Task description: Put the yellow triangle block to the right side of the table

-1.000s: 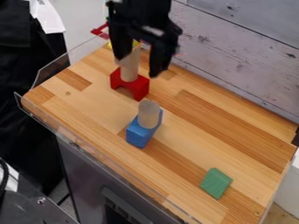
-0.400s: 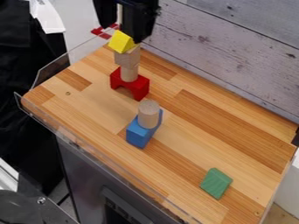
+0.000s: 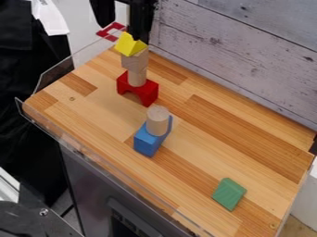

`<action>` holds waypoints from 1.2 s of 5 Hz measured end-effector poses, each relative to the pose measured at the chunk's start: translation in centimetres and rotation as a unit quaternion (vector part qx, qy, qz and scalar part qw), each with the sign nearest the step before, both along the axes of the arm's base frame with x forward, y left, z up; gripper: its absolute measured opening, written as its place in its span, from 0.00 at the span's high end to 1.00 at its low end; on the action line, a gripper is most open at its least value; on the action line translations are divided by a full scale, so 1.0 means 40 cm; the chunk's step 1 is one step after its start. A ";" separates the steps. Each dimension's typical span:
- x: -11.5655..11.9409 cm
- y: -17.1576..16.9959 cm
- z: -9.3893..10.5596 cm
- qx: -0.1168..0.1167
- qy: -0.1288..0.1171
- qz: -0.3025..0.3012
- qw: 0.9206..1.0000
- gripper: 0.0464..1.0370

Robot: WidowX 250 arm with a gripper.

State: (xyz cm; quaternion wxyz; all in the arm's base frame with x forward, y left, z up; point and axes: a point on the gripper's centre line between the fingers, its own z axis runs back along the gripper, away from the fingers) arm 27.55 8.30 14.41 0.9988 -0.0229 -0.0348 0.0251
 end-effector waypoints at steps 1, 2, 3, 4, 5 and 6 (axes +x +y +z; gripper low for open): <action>0.020 0.009 0.003 -0.010 0.001 -0.004 1.000 0.05; 0.044 0.015 -0.001 -0.014 0.004 -0.008 1.000 0.05; 0.070 0.024 -0.025 -0.022 0.024 -0.012 0.999 0.05; 0.087 0.029 -0.049 -0.034 0.043 -0.014 0.998 0.05; 0.090 0.043 -0.070 -0.040 0.054 -0.010 0.998 0.05; 0.088 0.047 -0.091 -0.046 0.067 -0.008 0.997 0.05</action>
